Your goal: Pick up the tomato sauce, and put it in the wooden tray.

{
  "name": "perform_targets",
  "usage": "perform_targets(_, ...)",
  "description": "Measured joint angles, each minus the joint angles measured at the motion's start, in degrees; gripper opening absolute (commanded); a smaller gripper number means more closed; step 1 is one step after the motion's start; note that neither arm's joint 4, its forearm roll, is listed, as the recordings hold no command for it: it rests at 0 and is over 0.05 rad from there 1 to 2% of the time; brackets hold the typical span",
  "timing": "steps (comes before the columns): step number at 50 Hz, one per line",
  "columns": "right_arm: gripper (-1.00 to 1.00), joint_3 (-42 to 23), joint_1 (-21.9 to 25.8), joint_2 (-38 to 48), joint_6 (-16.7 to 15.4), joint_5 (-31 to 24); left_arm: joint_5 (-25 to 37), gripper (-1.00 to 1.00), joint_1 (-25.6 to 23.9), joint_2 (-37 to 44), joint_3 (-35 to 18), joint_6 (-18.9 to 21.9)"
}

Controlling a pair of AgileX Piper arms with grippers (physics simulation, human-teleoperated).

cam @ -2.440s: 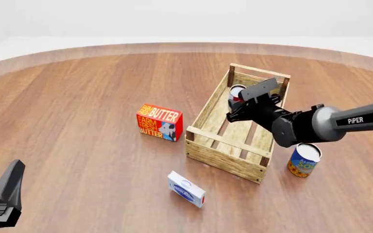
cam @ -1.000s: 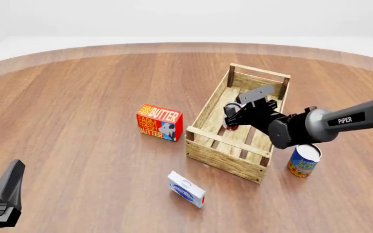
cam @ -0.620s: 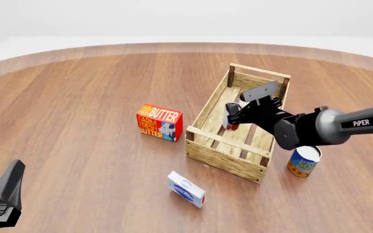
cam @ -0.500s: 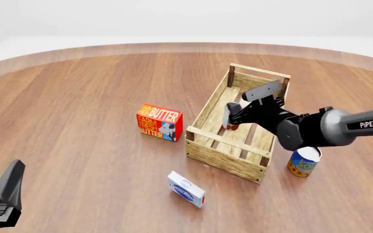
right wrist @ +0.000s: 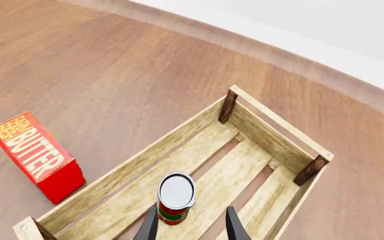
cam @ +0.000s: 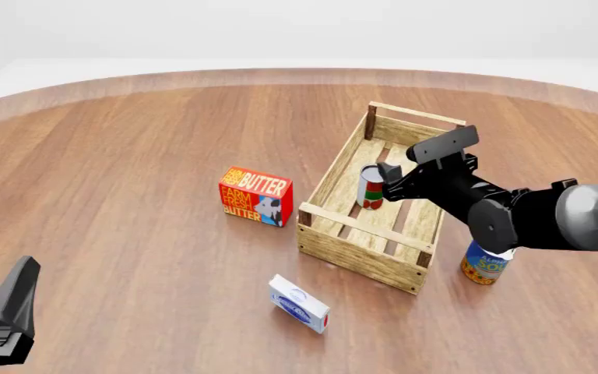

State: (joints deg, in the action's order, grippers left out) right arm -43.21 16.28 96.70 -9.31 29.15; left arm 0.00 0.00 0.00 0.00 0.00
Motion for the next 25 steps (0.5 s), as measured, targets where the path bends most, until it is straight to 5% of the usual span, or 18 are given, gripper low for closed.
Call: perform_targets(25,1.00,6.41,-0.92,-8.90,-0.07,-0.51,0.00,1.00,0.00,0.00,0.00,0.00)
